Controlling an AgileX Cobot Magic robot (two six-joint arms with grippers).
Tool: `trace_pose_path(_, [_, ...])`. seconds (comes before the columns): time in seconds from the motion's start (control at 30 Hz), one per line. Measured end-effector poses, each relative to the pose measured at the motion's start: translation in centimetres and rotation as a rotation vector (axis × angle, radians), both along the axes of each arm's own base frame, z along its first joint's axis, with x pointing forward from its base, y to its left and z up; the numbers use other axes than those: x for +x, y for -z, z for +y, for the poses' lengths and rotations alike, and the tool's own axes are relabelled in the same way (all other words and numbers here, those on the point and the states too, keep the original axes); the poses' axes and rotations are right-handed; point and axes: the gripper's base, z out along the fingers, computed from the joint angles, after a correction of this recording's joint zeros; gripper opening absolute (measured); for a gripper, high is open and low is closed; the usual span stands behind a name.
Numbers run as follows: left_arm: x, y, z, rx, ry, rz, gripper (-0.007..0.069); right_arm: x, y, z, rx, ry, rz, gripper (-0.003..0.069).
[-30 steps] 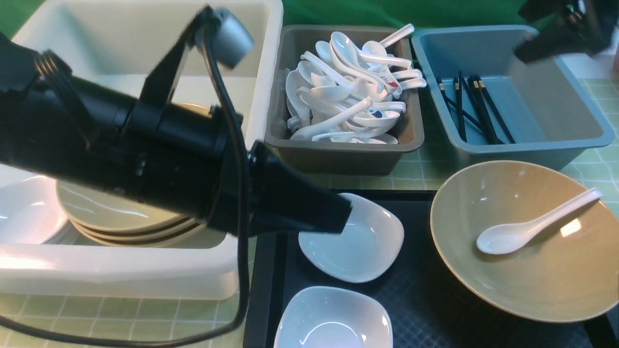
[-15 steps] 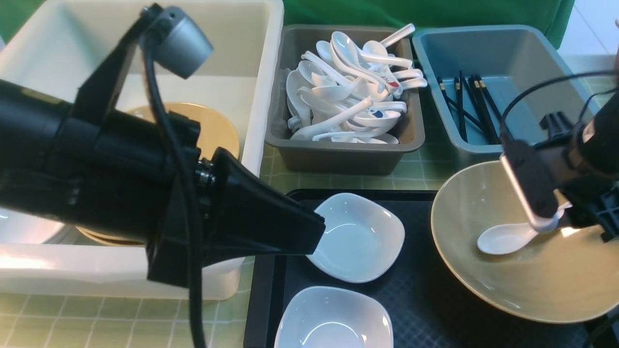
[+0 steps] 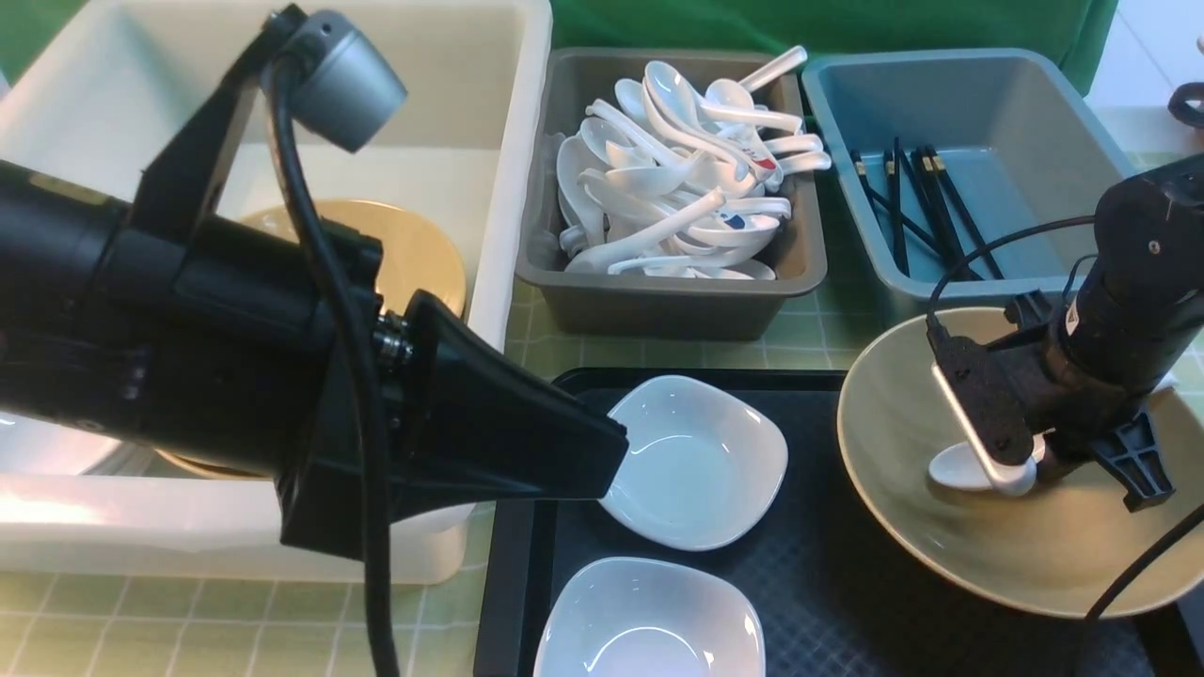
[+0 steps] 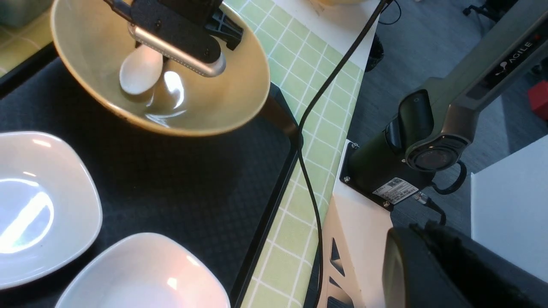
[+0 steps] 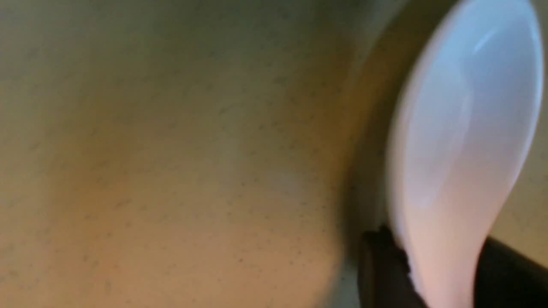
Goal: On green table put chopsticks spoon bowls plates into blue grey white boxes.
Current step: 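Reach down and grasp the white spoon resting in the bowl with the right gripper, then place the white spoon into the bin of spoons with the right gripper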
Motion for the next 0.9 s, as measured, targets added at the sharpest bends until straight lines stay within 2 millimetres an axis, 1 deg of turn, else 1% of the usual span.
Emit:
trace_pose_path(0.07, [0.0, 0.0, 0.0, 0.0, 0.0, 0.0, -0.0002, 0.0, -0.1, 0.0, 0.001, 0.015, -0.001, 0.0222])
trace_pose_path(0.2, [0.0, 0.0, 0.0, 0.0, 0.0, 0.0, -0.0002, -0.2, -1.1, 0.0, 0.012, 0.033, -0.014, 0.0222])
trace_pose_path(0.27, [0.0, 0.0, 0.0, 0.0, 0.0, 0.0, -0.0002, -0.2, -3.2, 0.3, 0.067, 0.079, -0.052, 0.0222])
trace_pose_path(0.33, [0.0, 0.0, 0.0, 0.0, 0.0, 0.0, -0.0002, -0.1, -4.4, 0.7, 0.113, 0.1, -0.077, 0.0222])
trace_pose_path(0.37, [0.0, 0.0, 0.0, 0.0, 0.0, 0.0, -0.0002, 0.1, -5.3, 1.0, 0.156, 0.117, -0.093, 0.0222])
trace_pose_path(0.4, [0.0, 0.0, 0.0, 0.0, 0.0, 0.0, -0.0002, 0.4, -7.4, 2.1, 0.299, 0.17, -0.122, 0.0222])
trace_pose_path(0.43, [0.0, 0.0, 0.0, 0.0, 0.0, 0.0, -0.0002, 0.6, -8.1, 2.6, 0.357, 0.189, -0.131, 0.0222])
trace_pose_path(0.47, [0.0, 0.0, 0.0, 0.001, 0.0, 0.0, -0.0002, 1.1, -9.5, 3.5, 0.481, 0.229, -0.149, 0.0222])
trace_pose_path(0.5, [0.0, 0.0, 0.0, 0.002, 0.0, -0.001, -0.0002, 1.4, -10.2, 4.0, 0.543, 0.249, -0.155, 0.0222])
trace_pose_path(0.53, [0.0, 0.0, 0.0, 0.004, -0.001, 0.001, -0.0002, 2.2, -11.6, 4.9, 0.665, 0.289, -0.169, 0.0222])
trace_pose_path(0.57, [0.0, 0.0, 0.0, 0.004, -0.001, 0.001, -0.0002, 2.3, -11.9, 5.2, 0.7, 0.302, -0.166, 0.0222])
trace_pose_path(0.6, [0.0, 0.1, 0.0, 0.009, -0.002, 0.001, -0.0002, 3.5, -13.0, 6.0, 0.821, 0.361, -0.176, 0.0222])
trace_pose_path(0.63, [0.0, 0.1, 0.1, 0.012, -0.002, 0.0, -0.0002, 4.3, -13.5, 6.4, 0.884, 0.4, -0.18, 0.0222])
trace_pose_path(0.7, [0.0, 0.2, 0.1, 0.02, -0.004, 0.0, -0.0002, 6.9, -14.3, 7.2, 1.028, 0.507, -0.193, 0.0222])
trace_pose_path(0.73, [0.0, 0.2, 0.1, 0.024, -0.004, -0.001, -0.0002, 8.7, -14.4, 7.7, 1.101, 0.561, -0.199, 0.0222])
trace_pose_path(0.83, [0.0, 0.2, 0.1, 0.028, -0.011, 0.01, -0.0002, 12.7, -13.3, 8.6, 1.206, 0.648, -0.185, 0.0222])
trace_pose_path(0.9, [0.0, 0.2, 0.1, 0.028, -0.012, 0.013, -0.0002, 15.3, -11.7, 9.1, 1.238, 0.696, -0.156, 0.0222])
